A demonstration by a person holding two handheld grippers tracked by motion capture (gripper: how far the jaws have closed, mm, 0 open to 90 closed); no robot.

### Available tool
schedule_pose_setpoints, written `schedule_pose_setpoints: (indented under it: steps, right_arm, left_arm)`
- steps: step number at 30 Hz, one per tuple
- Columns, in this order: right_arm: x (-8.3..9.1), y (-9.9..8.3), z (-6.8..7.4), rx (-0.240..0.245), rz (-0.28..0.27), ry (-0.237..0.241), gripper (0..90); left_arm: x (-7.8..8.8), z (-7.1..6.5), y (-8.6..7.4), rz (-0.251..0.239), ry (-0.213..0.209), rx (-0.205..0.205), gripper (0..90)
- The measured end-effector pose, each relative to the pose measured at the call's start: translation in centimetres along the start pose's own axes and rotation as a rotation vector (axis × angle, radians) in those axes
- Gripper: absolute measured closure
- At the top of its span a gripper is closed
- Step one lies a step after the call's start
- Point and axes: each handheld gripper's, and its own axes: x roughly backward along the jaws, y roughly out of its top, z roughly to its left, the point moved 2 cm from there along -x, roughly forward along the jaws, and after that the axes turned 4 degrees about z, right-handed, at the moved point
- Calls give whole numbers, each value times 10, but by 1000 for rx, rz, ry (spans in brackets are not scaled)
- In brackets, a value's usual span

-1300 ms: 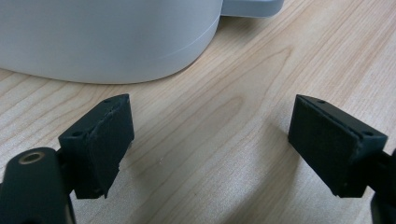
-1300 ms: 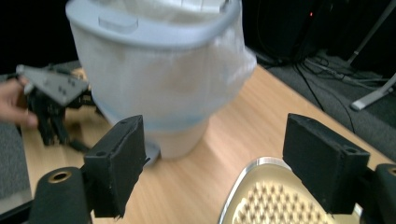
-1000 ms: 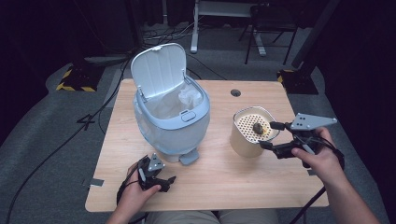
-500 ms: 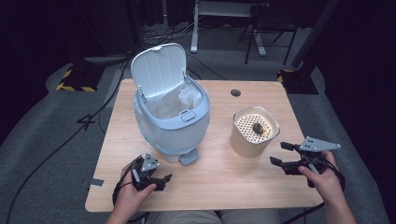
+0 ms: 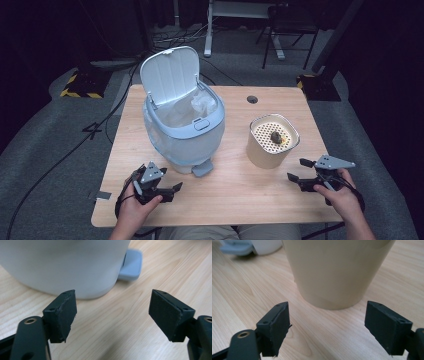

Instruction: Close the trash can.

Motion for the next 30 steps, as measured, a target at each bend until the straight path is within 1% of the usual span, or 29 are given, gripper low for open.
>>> schedule_pose_setpoints:
  steps: [3,7,10,11,13,14,16,18,19,21,22,24,26,28,30]
  right_arm:
    - [-5,-4,-1,-11,31,-6,187]
    - [-9,-11,-3,-37,63,-20,197]
    - [-14,-19,-5,-30,99,-50,204]
    - [-16,-22,-6,-33,101,-53,211]
    - [-18,-27,-6,-32,110,-57,213]
    - [-19,-28,-6,-27,115,-59,213]
    - [-20,-31,-7,-25,125,-69,212]
    - [-21,-31,-8,-27,128,-79,207]
    - [-22,-32,-9,-27,128,-83,205]
    - [-24,-33,-9,-27,133,-85,202]
    - [-26,-35,-9,-31,131,-82,184]
    - [-27,-35,-10,-44,126,-78,185]
    - [-27,-36,-10,-48,128,-75,181]
    - [-27,-36,-10,-54,131,-74,180]
    - [-27,-36,-11,-56,132,-74,180]
  left_arm:
    - [12,4,7,-30,8,-2,251]
    - [30,7,17,-79,-15,-3,251]
    - [43,9,25,-98,-33,-19,258]
    - [47,9,27,-95,-50,-35,262]
    - [52,10,32,-99,-79,-50,288]
    - [54,10,33,-103,-88,-51,286]
    - [59,11,38,-104,-95,-67,279]
    - [65,12,43,-110,-94,-70,275]
    - [68,13,46,-113,-95,-79,273]
    - [73,13,51,-122,-104,-78,268]
    - [76,14,53,-128,-117,-78,266]
    - [80,15,57,-135,-166,-75,272]
    - [86,17,63,-139,-182,-93,276]
    - [93,20,69,-159,-191,-91,266]
    - [101,23,76,-177,-203,-104,245]
